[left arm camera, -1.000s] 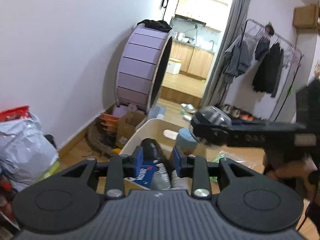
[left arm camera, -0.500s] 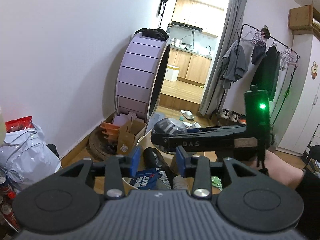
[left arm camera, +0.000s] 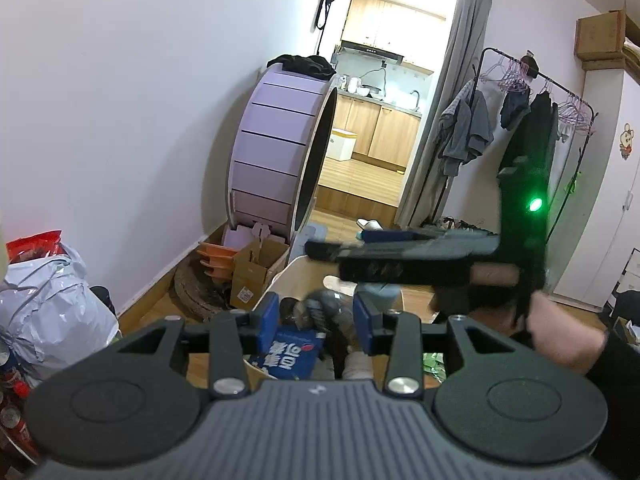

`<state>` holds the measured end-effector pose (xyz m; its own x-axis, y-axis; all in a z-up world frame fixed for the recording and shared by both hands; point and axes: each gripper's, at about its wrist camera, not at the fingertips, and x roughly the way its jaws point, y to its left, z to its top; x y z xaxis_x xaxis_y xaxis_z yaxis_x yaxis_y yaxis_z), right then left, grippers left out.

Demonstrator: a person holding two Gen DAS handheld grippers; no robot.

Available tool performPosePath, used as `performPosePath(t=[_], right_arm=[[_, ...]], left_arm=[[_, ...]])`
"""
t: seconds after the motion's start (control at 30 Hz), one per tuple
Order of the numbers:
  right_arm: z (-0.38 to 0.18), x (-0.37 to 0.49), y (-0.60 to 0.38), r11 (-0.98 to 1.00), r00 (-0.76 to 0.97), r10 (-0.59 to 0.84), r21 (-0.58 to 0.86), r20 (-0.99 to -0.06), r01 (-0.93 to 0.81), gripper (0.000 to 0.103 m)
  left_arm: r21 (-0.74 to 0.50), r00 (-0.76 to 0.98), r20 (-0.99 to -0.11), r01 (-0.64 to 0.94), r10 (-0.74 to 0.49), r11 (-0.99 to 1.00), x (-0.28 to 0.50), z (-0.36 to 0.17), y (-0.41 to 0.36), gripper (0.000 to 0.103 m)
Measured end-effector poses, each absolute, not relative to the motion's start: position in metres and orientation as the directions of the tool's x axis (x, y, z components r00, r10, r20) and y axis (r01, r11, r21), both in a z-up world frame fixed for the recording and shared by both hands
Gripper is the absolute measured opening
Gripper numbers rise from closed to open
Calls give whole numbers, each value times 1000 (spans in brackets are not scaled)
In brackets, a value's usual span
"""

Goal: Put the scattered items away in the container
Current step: 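Carry the blue packet into the basket with the left gripper while the right carries the ball there, then grasp the white paper strip with the right gripper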

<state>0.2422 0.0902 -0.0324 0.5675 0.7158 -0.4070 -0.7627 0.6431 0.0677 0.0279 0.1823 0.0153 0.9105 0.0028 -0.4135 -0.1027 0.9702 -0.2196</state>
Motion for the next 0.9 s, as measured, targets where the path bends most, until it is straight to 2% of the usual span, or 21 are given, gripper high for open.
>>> performPosePath(t=[0.3, 0.53, 0.9], right_arm=[[-16, 232, 58, 674, 599, 678, 34, -426, -738, 81], [-17, 214, 6, 730, 645, 624, 34, -442, -683, 81], [-31, 177, -110, 866, 728, 434, 23, -531, -500, 84]], left_arm=[[-210, 904, -427, -64, -32, 976, 30, 13, 171, 41], [-213, 891, -443, 6, -103, 977, 34, 9, 151, 50], [-198, 841, -473, 189, -263, 962, 42, -1, 87, 56]])
